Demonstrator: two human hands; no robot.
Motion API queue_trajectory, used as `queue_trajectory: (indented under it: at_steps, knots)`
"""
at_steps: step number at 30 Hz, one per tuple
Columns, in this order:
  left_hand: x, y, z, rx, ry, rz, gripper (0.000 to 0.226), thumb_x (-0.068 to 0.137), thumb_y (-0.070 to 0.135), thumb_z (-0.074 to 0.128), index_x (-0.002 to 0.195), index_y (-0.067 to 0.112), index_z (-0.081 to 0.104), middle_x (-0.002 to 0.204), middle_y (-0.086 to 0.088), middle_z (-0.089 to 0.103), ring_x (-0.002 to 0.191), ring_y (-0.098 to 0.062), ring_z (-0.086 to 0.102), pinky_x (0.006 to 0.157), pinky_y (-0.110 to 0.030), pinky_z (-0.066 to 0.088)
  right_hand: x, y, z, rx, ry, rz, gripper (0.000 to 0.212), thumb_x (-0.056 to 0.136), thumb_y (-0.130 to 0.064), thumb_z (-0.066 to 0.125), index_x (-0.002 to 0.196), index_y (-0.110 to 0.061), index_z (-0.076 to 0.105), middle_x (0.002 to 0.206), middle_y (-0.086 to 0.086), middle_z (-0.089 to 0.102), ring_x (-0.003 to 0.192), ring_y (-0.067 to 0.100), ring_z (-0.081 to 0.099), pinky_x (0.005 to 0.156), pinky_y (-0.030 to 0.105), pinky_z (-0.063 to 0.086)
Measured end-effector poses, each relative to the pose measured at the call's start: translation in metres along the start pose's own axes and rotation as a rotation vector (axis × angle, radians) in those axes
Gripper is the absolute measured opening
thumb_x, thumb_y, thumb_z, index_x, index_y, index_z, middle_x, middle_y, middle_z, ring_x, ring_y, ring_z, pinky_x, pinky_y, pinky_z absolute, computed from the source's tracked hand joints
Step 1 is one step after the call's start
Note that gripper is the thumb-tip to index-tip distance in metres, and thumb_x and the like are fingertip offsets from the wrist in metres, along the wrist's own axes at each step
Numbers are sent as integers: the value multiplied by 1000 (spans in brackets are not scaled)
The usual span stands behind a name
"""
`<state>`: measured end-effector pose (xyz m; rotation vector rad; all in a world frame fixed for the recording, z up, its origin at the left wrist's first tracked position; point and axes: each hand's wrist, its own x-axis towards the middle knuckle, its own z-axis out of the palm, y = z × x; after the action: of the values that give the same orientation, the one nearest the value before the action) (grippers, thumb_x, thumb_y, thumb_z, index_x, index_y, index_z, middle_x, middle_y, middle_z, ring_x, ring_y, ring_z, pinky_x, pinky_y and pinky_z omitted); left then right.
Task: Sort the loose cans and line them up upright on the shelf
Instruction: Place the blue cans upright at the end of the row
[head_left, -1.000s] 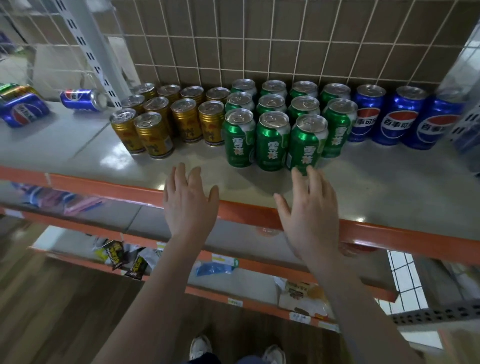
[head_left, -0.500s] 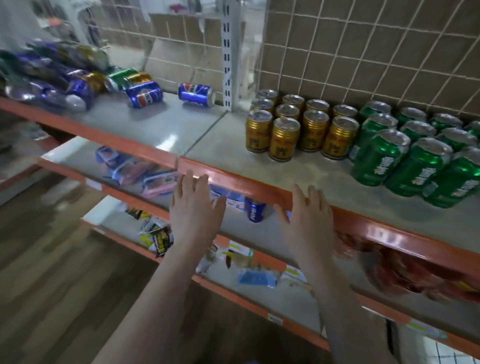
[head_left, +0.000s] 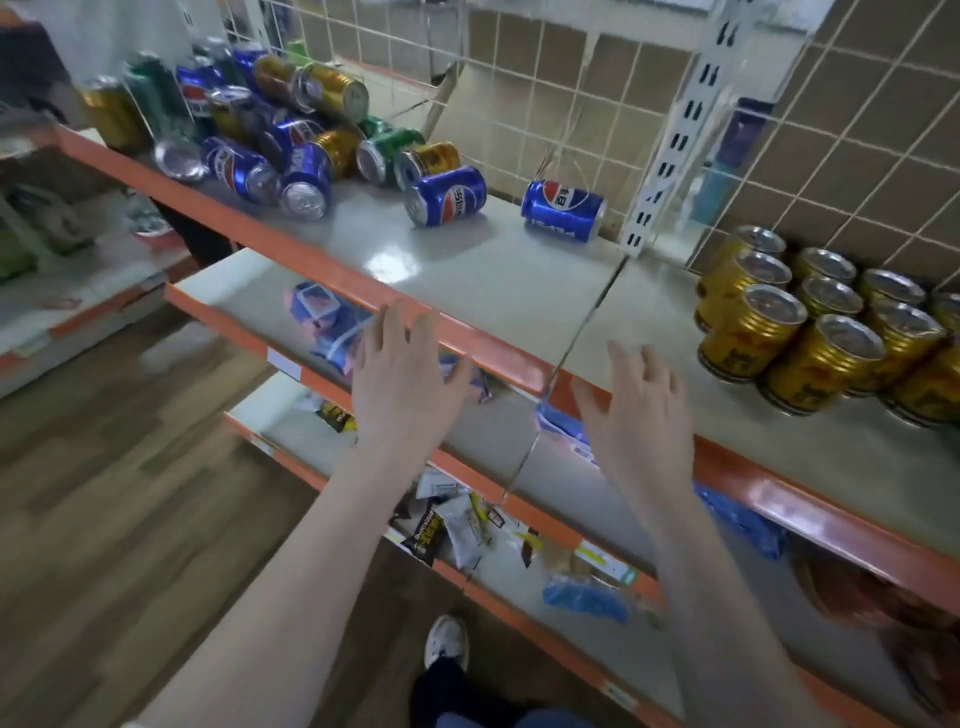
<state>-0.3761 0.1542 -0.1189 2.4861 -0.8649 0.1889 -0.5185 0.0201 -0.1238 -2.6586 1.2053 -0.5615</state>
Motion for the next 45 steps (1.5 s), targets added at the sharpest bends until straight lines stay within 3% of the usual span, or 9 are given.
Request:
queue_trajectory:
  at_steps: [6,15,20,30,33,38,40,45]
  knots:
    - [96,-25,24,-3,12,49,53,91,37,52,136,12,41,153,-12,24,143,-29,16,112,-42,21,74,-26,35,9,-17,54,55,95,-40,47,143,-16,34,148,18,30,136,35,26,109,43,24]
    - [207,-53,52,34,10,138,52,86,32,55,132,11,43,144,-13,34,132,-32,30,106,-39,26,180,-46,69,-63,48,20,56,93,-35,51,141,-11,35,145,19,33,134,34,29,109,42,25]
    - [248,-66,67,-31,-74,205,62,85,35,59,138,13,37,148,-14,28,136,-33,26,108,-42,26,226,-52,85,-146,46,17,60,91,-28,55,143,-9,32,147,20,29,134,36,29,108,41,24]
    - [288,-79,87,-207,-142,269,76,74,37,65,141,18,36,132,-13,42,115,-35,45,90,-41,41,277,-33,102,-248,16,42,71,82,-12,59,146,-8,27,148,20,29,135,36,27,113,44,23]
    - [293,-82,91,-276,-142,239,79,73,31,71,142,22,34,128,-11,43,113,-32,48,86,-39,44,282,-33,100,-347,41,14,72,79,-7,59,145,-11,30,139,20,38,126,37,34,104,45,31]
    - [301,-87,93,-374,-184,155,80,76,39,71,143,26,30,131,-10,42,113,-29,51,87,-36,44,293,-29,99,-373,52,17,73,76,0,61,141,-17,34,129,18,44,118,36,38,96,44,34]
    - [304,-90,94,-389,-185,142,77,77,33,71,143,27,31,131,-9,44,112,-28,53,86,-32,43,299,-29,97,-354,37,17,69,75,1,62,137,-15,38,125,19,43,115,36,39,95,43,34]
    - [300,-96,90,-435,-147,188,71,73,30,74,136,26,41,123,-6,52,105,-18,51,78,-19,34,302,-32,92,-246,-52,67,68,69,-11,71,130,-7,42,122,20,37,108,38,43,91,40,40]
